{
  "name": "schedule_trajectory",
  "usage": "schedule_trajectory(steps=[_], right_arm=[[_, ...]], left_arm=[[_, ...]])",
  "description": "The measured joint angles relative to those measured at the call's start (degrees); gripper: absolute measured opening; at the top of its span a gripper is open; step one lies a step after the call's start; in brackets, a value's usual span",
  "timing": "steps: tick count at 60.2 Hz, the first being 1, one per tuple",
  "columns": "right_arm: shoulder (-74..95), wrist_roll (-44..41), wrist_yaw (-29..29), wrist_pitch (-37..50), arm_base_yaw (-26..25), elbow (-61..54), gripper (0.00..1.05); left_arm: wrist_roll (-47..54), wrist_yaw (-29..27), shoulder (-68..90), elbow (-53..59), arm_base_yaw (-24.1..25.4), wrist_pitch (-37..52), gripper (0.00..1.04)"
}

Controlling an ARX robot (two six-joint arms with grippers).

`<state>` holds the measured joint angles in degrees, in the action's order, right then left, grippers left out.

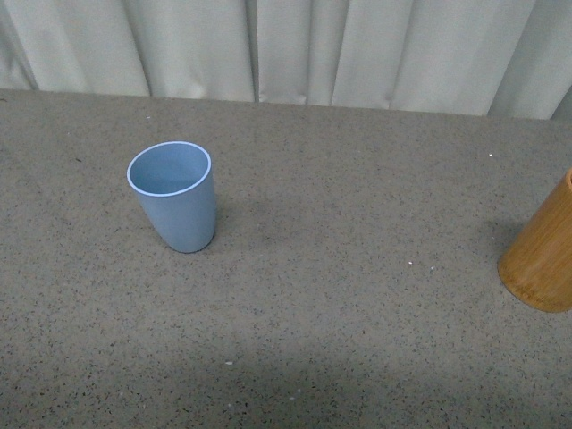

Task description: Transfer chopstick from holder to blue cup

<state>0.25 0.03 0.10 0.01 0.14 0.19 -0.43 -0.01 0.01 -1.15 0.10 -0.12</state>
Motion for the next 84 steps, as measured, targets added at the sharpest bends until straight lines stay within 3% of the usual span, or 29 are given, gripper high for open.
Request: schedule_trajectory(steps=[36, 43, 50, 84], right_arm=[[0.0, 0.0, 0.0, 0.0, 0.0, 0.0, 0.95], [0.0, 0.0, 0.0, 0.0, 0.0, 0.0, 0.95], [0.0, 0.0, 0.0, 0.0, 0.0, 0.0, 0.95], [0.0, 0.0, 0.0, 0.0, 0.0, 0.0, 0.95]], left_arm=[[0.0, 0.0, 0.0, 0.0, 0.0, 0.0, 0.98], [0.0, 0.0, 0.0, 0.0, 0.0, 0.0, 0.83], [0.1, 0.0, 0.0, 0.0, 0.0, 0.0, 1.00], [0.2, 0.0, 0.0, 0.0, 0.0, 0.0, 0.98]])
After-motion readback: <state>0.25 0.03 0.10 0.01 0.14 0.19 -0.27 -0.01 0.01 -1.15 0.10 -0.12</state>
